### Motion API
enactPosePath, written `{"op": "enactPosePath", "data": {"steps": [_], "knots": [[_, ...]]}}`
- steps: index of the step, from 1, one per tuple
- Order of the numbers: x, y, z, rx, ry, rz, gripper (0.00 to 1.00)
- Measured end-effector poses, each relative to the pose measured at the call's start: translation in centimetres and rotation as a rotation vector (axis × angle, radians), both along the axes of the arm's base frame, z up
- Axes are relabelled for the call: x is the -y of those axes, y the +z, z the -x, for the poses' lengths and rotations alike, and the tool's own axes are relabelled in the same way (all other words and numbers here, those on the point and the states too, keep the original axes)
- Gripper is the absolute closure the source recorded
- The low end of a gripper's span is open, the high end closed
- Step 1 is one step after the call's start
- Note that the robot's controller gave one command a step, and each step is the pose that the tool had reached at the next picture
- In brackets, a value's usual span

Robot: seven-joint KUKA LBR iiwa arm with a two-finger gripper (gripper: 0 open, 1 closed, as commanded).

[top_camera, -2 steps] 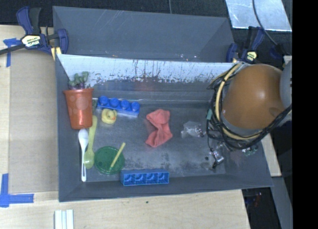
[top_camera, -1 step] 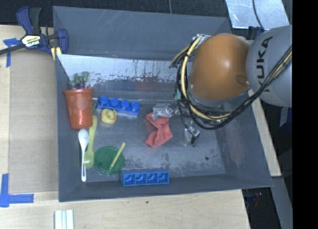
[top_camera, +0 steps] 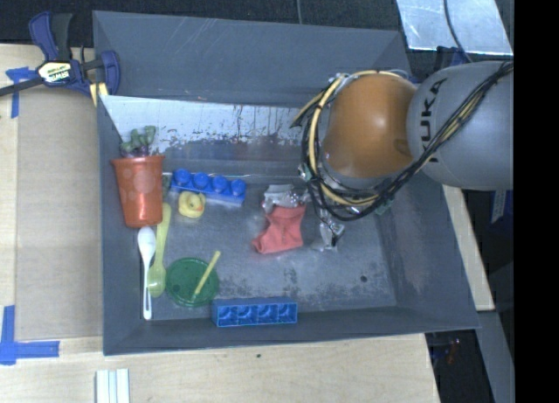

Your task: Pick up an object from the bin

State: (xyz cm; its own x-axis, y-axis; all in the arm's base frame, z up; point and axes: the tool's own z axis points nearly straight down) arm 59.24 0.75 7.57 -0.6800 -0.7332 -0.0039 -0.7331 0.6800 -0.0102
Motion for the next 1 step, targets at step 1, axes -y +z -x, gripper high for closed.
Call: {"op": "enactPosePath", "data": {"steps": [1], "knots": [[-3.49, -0.34, -0.96, 0.017, -0.037, -0.013, 1.00]]}}
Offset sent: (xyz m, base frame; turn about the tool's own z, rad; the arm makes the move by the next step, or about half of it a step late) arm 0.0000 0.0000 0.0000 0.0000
